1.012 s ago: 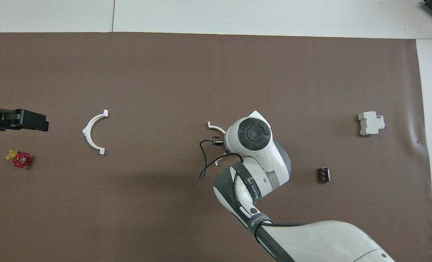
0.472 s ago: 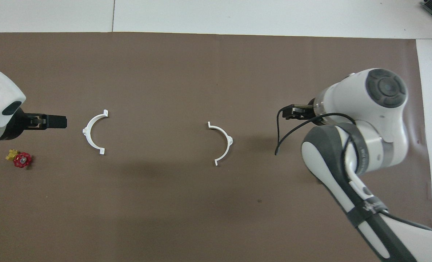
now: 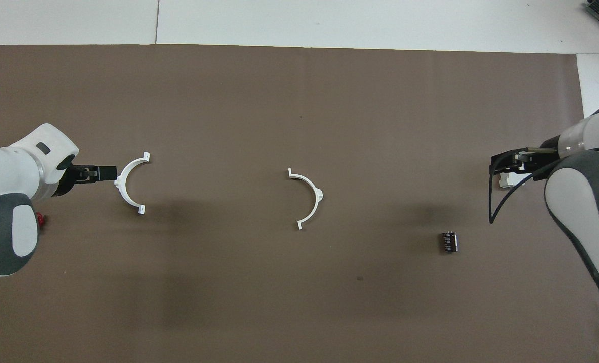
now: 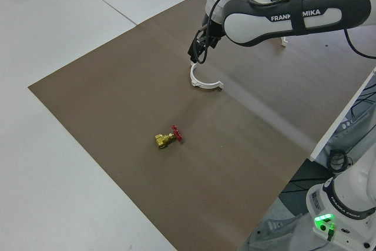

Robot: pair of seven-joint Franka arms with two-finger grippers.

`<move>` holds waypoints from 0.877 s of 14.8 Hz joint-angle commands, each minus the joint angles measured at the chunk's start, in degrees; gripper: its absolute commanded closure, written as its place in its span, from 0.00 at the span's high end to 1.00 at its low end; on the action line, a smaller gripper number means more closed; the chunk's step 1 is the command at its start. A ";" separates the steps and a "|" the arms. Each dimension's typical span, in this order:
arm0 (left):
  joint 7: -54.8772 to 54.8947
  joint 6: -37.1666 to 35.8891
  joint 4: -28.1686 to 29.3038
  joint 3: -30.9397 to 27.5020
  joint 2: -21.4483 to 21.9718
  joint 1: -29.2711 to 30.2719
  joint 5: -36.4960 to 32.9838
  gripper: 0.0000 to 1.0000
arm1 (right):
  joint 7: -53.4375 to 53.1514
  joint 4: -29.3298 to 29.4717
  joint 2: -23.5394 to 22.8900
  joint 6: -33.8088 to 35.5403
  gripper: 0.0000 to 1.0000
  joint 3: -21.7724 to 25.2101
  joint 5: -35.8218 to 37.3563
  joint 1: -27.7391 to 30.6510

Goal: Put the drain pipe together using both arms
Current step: 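Release the half-ring and retract the right gripper while the left gripper reaches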

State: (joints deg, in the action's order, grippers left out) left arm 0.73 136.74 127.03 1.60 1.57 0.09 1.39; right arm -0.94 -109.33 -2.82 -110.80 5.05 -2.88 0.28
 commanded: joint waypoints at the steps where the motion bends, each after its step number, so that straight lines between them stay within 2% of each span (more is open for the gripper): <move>1: -0.81 5.45 2.95 0.34 -2.44 0.53 -0.77 1.00 | 1.55 5.06 2.12 6.52 1.00 -0.92 2.78 1.65; 4: -3.97 9.93 3.22 0.42 -6.83 0.00 -0.77 1.00 | 1.56 14.12 1.50 16.63 1.00 -1.09 5.94 1.04; 7: -3.89 11.09 3.23 0.34 -8.42 0.61 -0.77 1.00 | 1.64 18.53 1.85 23.06 1.00 -1.80 6.83 0.42; 9: -3.54 10.83 3.23 0.34 -8.43 0.70 -0.77 1.00 | 1.73 18.20 2.64 23.34 1.00 -1.80 6.92 -0.71; 11: -3.62 10.83 3.23 0.34 -8.43 1.14 -0.77 1.00 | 2.17 14.87 4.48 22.04 1.00 -1.80 6.66 -1.59; 13: -4.15 10.65 3.31 0.42 -8.34 1.05 -0.86 1.00 | 2.96 15.20 4.23 20.53 1.00 -1.71 6.92 -1.86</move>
State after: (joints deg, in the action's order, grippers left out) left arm -2.30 146.62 129.77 1.73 -7.22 0.54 1.39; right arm -0.10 -92.29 0.10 -88.83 3.33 2.69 -1.42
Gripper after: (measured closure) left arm 0.000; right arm 0.000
